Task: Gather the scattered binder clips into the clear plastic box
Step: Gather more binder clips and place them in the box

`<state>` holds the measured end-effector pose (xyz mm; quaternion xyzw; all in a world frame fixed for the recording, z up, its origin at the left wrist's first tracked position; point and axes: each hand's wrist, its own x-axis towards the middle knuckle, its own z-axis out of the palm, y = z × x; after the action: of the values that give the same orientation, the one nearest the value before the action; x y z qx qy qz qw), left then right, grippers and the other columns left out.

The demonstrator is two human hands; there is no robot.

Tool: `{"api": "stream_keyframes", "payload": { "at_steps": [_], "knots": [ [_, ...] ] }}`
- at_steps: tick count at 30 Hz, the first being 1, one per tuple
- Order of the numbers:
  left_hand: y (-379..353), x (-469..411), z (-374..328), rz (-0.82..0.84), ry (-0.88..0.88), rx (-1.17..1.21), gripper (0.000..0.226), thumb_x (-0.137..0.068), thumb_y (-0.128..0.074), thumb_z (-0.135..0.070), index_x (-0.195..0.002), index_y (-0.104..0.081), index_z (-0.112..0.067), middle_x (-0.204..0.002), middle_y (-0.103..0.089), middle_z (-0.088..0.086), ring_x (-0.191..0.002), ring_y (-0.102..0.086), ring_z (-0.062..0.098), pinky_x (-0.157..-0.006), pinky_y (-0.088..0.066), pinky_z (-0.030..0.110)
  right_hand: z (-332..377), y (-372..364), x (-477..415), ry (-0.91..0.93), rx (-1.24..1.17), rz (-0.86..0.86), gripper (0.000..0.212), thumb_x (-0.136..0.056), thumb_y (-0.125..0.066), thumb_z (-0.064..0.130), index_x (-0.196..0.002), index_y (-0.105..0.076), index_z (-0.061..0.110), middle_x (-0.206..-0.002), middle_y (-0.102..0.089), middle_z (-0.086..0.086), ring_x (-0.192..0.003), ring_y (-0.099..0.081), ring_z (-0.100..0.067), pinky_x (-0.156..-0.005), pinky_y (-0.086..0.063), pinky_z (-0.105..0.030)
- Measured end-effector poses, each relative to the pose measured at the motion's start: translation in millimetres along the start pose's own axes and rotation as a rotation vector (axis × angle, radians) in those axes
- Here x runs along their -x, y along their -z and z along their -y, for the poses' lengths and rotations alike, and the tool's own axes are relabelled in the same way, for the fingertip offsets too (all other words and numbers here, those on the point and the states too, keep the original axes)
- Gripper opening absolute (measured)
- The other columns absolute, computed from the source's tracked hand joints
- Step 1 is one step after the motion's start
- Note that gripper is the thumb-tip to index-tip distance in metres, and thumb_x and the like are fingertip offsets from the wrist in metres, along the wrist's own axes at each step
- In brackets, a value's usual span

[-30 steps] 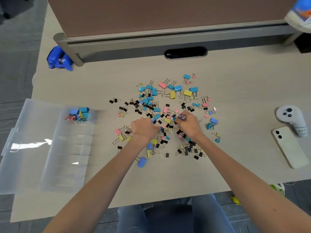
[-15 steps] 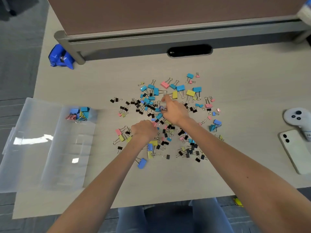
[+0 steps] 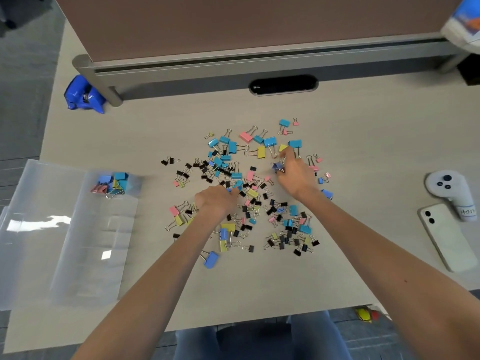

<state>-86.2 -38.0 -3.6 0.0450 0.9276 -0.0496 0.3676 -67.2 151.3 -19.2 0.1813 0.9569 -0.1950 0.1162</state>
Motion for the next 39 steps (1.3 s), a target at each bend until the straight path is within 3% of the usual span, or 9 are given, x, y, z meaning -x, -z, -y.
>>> {"api": "stream_keyframes", "payload": {
  "at_steps": [3,11,17,21,26,30,34,36,39],
  "knots": [
    [0.8,-1.1,-1.3,-0.014,0.019,-0.003,0.061,-0.101,-0.016,-0.051,-0.07,-0.05,-0.011,-0.062,-0.051,0.001,-0.054,-0.045,0.015,-0.05,-0.025,0.025,-6.1,4.3,-10.8,-0.078,-0.006,-0.067,0.04,-0.092,-0.052,0.019,-0.127,-0.034,0.009,-0.084,-0.06,-0.01,-0.063,-0.05,-0.025,-0.045,-0.028,-0.028],
    [-4.5,-18.1,6.4,0.05,0.057,0.121,0.048,-0.097,-0.03,-0.052,-0.082,-0.055,-0.014,-0.071,-0.057,-0.001,-0.069,-0.053,0.016,-0.06,-0.029,0.027,6.7,14.8,-36.1,-0.021,0.355,-0.001,0.063,-0.095,-0.047,0.023,-0.147,-0.014,0.012,-0.097,-0.054,-0.01,-0.062,-0.043,-0.02,-0.053,-0.03,-0.03],
    [-4.7,-23.7,15.1,0.132,0.081,0.333,0.035,-0.09,-0.047,-0.044,-0.07,-0.05,-0.016,-0.064,-0.056,-0.001,-0.069,-0.055,0.019,-0.076,-0.038,0.03,14.6,5.8,-47.8,0.014,0.447,0.035,0.037,-0.092,-0.045,0.014,-0.127,-0.033,0.01,-0.103,-0.057,-0.012,-0.07,-0.046,-0.021,-0.056,-0.035,-0.03],
    [-5.8,-22.3,19.5,0.172,0.089,0.444,0.034,-0.084,-0.051,-0.041,-0.061,-0.047,-0.017,-0.053,-0.052,-0.002,-0.06,-0.053,0.02,-0.074,-0.039,0.029,17.7,6.2,-46.2,0.032,0.451,0.041,0.035,-0.092,-0.044,0.012,-0.125,-0.034,0.008,-0.107,-0.055,-0.013,-0.072,-0.044,-0.02,-0.058,-0.037,-0.03],
    [-2.6,-17.8,26.2,0.249,0.066,0.667,0.033,-0.085,-0.054,-0.038,-0.06,-0.05,-0.017,-0.05,-0.053,-0.001,-0.049,-0.049,0.018,-0.066,-0.038,0.023,26.2,10.5,-35.9,0.085,0.334,0.017,0.036,-0.095,-0.045,0.021,-0.126,-0.034,0.008,-0.109,-0.053,-0.015,-0.067,-0.043,-0.021,-0.056,-0.033,-0.031],
    [13.0,1.2,38.9,0.283,-0.013,0.78,0.042,-0.094,-0.05,-0.035,-0.058,-0.047,-0.014,-0.035,-0.043,-0.005,-0.032,-0.037,0.009,-0.036,-0.028,0.011,46.7,8.3,-14.2,0.15,0.131,-0.007,0.043,-0.097,-0.045,0.037,-0.129,-0.035,0.01,-0.101,-0.054,-0.012,-0.067,-0.048,-0.025,-0.057,-0.039,-0.033],
    [21.5,16.2,71.1,0.233,-0.159,0.777,0.049,-0.098,-0.037,-0.05,-0.074,-0.059,-0.013,-0.061,-0.047,0.004,-0.042,-0.033,0.013,-0.04,-0.025,0.017,76.5,-5.6,9.1,0.193,-0.219,0.028,0.021,-0.098,-0.042,0.032,-0.106,-0.046,0.014,-0.084,-0.055,-0.001,-0.067,-0.051,-0.019,-0.057,-0.04,-0.031],
    [22.9,19.8,89.1,0.206,-0.19,0.781,0.053,-0.098,-0.034,-0.052,-0.094,-0.06,-0.006,-0.076,-0.048,0.009,-0.05,-0.037,0.015,-0.041,-0.028,0.017,94.1,-14.2,17.9,0.181,-0.369,0.086,0.019,-0.098,-0.041,0.031,-0.103,-0.049,0.014,-0.073,-0.053,0.005,-0.06,-0.048,-0.014,-0.054,-0.037,-0.029],
    [26.2,25.2,113.3,0.14,-0.2,0.802,0.049,-0.098,-0.035,-0.051,-0.102,-0.06,-0.009,-0.08,-0.055,0.004,-0.058,-0.041,0.016,-0.041,-0.028,0.018,121.3,-27.9,26.9,0.188,-0.495,0.18,0.019,-0.098,-0.042,0.032,-0.102,-0.05,0.016,-0.069,-0.054,0.003,-0.06,-0.048,-0.016,-0.059,-0.039,-0.032]
  ]
}}
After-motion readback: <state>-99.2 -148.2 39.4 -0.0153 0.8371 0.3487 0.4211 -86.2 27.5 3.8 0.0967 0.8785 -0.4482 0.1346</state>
